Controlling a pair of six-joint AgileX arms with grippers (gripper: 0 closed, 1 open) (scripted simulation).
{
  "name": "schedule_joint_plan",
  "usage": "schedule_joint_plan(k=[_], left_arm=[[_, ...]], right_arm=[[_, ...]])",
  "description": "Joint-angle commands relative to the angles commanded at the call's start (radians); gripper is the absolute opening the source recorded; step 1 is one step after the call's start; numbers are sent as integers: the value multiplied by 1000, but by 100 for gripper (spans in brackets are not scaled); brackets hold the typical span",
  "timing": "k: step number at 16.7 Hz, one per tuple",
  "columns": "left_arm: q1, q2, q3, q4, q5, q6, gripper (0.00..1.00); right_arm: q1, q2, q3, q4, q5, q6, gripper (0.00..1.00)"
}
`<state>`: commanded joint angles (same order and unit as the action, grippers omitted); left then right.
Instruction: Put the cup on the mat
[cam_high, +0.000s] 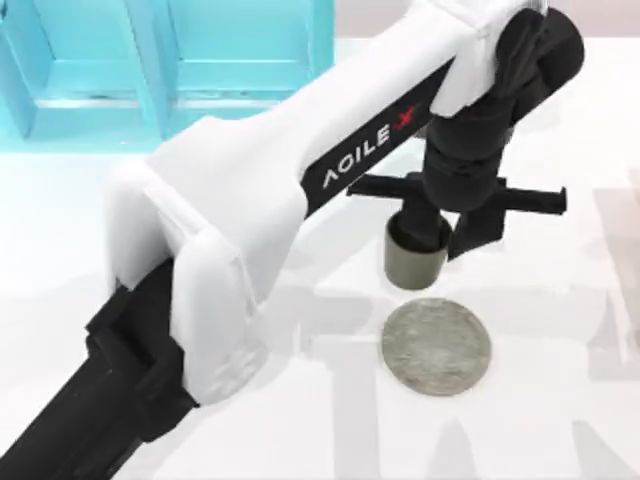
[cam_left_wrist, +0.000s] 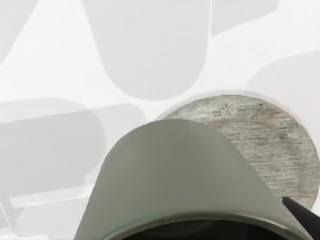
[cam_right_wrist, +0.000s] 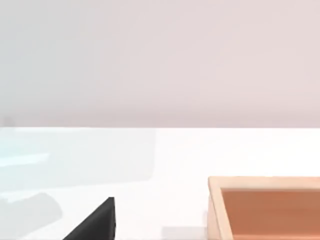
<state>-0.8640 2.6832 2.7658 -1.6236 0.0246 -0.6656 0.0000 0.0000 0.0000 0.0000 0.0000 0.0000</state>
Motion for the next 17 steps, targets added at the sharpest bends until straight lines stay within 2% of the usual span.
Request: schedule_joint_plan(k=[3,6,13,17], left_arm=[[-64,30,87,-39,0,-172,0],[-96,43,129,-58,1,-255,0],[-94,42,129,-55,1,-261,0],[-92,-7,14,40,0,-255,0]], right_arm=[[0,0,0,0,0,0,100],[0,0,0,0,0,0,100],[0,0,0,0,0,0,100],[0,0,0,0,0,0,100]])
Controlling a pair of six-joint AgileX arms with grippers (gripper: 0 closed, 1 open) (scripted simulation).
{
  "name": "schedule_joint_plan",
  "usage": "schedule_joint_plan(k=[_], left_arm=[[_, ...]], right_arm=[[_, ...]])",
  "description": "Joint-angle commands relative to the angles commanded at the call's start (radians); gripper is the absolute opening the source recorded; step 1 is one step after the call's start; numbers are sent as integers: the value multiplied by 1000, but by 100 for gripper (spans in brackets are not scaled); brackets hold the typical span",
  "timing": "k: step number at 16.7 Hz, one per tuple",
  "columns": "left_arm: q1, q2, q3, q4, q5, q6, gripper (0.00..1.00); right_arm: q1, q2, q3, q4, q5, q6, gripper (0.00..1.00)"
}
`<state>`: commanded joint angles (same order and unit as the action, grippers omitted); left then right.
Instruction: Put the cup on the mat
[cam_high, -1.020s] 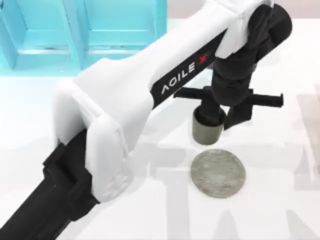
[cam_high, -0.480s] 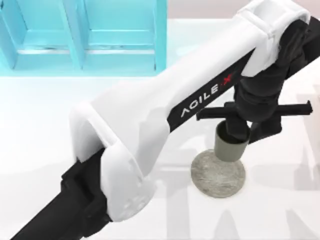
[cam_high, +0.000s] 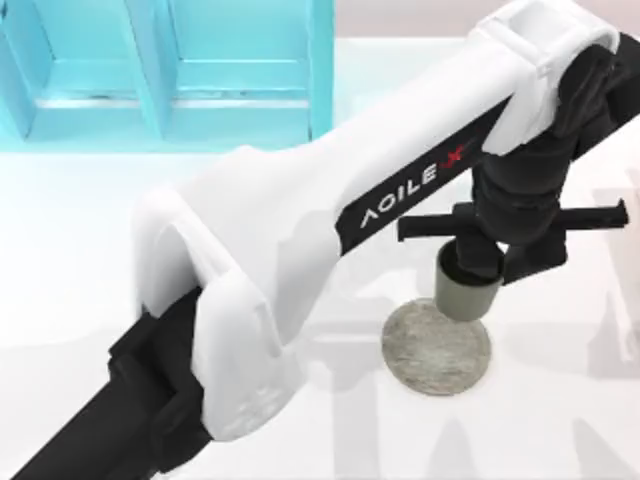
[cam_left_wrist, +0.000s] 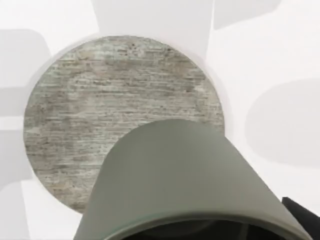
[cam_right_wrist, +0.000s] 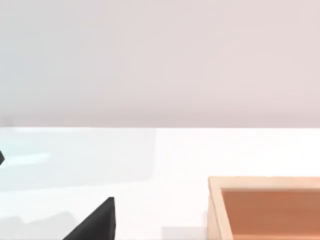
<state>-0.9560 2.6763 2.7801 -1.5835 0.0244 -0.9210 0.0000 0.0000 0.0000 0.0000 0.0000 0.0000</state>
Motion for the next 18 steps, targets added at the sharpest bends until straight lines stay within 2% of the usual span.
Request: schedule_joint_plan(k=[7,10,14,18], left_arm=[[4,-113,-434,272,4,3,0],[4,-137,-505,334,-1,2,0],[4,-138,-507,336,-1,2,0],[4,-138,-507,336,-1,2,30]], right_arm=[[0,0,0,0,0,0,100],[0,0,0,0,0,0,100],[0,0,0,0,0,0,100],[0,0,0,0,0,0,100]])
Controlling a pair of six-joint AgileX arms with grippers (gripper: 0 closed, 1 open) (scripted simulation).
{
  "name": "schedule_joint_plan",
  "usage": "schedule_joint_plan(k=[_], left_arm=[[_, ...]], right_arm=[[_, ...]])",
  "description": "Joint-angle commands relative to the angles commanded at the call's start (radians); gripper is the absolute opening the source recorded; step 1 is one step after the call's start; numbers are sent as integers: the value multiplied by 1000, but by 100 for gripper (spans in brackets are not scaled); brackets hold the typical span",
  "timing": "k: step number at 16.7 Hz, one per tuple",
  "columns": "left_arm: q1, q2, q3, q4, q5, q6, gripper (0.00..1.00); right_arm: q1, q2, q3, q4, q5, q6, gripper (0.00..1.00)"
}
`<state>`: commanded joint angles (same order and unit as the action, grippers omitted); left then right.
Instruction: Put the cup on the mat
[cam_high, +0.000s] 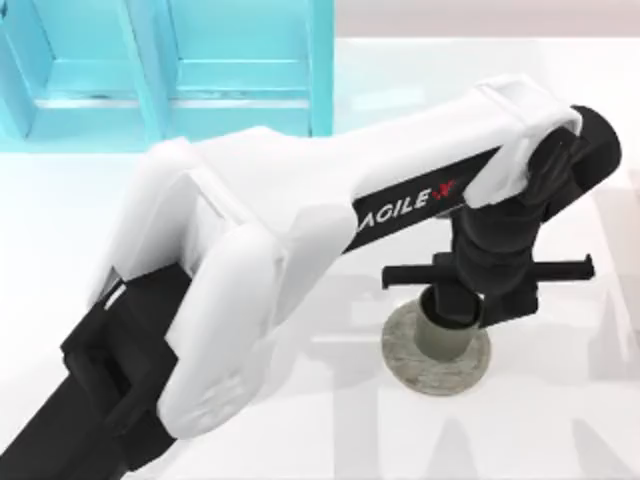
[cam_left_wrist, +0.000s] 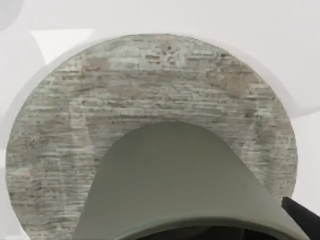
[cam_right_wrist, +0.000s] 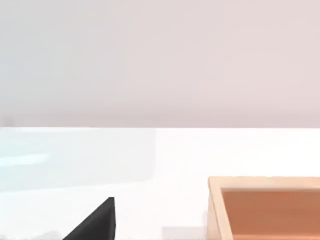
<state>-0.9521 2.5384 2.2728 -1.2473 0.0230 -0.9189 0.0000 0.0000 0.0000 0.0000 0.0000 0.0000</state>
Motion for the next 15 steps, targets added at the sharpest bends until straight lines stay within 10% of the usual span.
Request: schedule_joint_plan(k=[9,15], left_arm=[[0,0,0,0,0,0,98],[0,0,0,0,0,0,100]], right_arm=[[0,0,0,0,0,0,100],[0,0,0,0,0,0,100]])
